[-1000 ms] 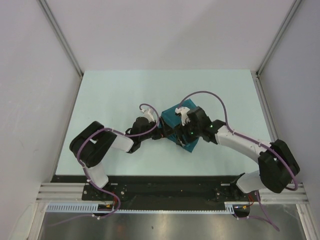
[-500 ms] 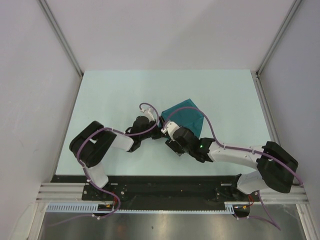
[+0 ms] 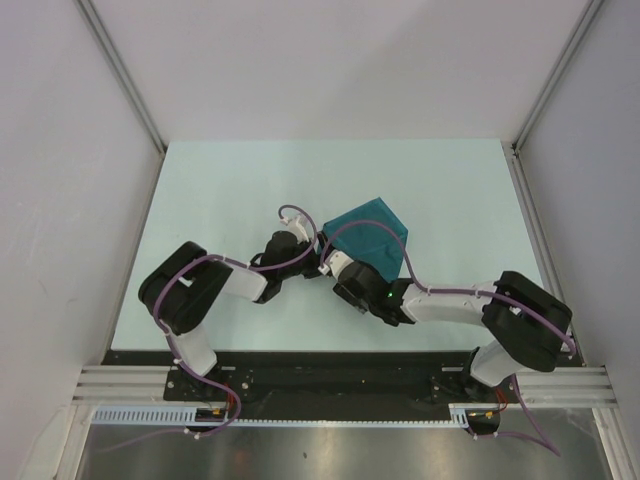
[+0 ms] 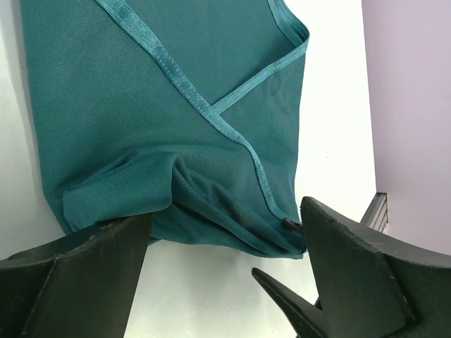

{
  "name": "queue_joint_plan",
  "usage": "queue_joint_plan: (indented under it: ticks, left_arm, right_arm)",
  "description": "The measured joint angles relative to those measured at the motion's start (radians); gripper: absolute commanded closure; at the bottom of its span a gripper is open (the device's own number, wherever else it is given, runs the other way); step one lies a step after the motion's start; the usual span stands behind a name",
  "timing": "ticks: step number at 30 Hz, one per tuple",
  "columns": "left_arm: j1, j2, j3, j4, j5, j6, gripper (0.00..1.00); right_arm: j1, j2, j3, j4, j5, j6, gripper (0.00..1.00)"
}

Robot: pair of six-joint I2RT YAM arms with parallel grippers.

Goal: Fold the napkin, place the utensils inside, and roll it up
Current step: Roll the napkin with the utensil

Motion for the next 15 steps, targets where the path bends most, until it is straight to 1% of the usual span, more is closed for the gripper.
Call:
queue_joint_plan:
  ticks: [7, 10, 11, 13, 14, 15]
  left_arm:
    - [0.002, 0.000, 0.003, -0.005, 0.006, 0.000, 0.08]
    - [0.003, 0.000, 0.003, -0.005, 0.008, 0.000, 0.08]
    - [0.003, 0.000, 0.003, -0.007, 0.007, -0.001, 0.08]
    - [0.005, 0.000, 0.003, -0.010, 0.006, -0.003, 0.08]
    - [0.006, 0.000, 0.003, -0.012, 0.006, -0.007, 0.08]
    - [0.010, 0.000, 0.003, -0.013, 0.006, -0.011, 0.08]
  right_arm:
    - [-0.006, 0.046, 0.004, 0.002, 0.009, -0.014, 0.52]
    - [-0.014, 0.055, 0.009, 0.007, 0.016, -0.019, 0.57]
    - [-0.016, 0.058, 0.010, 0.009, 0.016, -0.021, 0.62]
    - [-0.018, 0.065, 0.014, 0.011, 0.016, -0.020, 0.69]
    - [-0.019, 0.071, 0.021, 0.011, 0.016, -0.021, 0.76]
    - [-0.023, 0.080, 0.031, 0.011, 0.013, -0.021, 0.81]
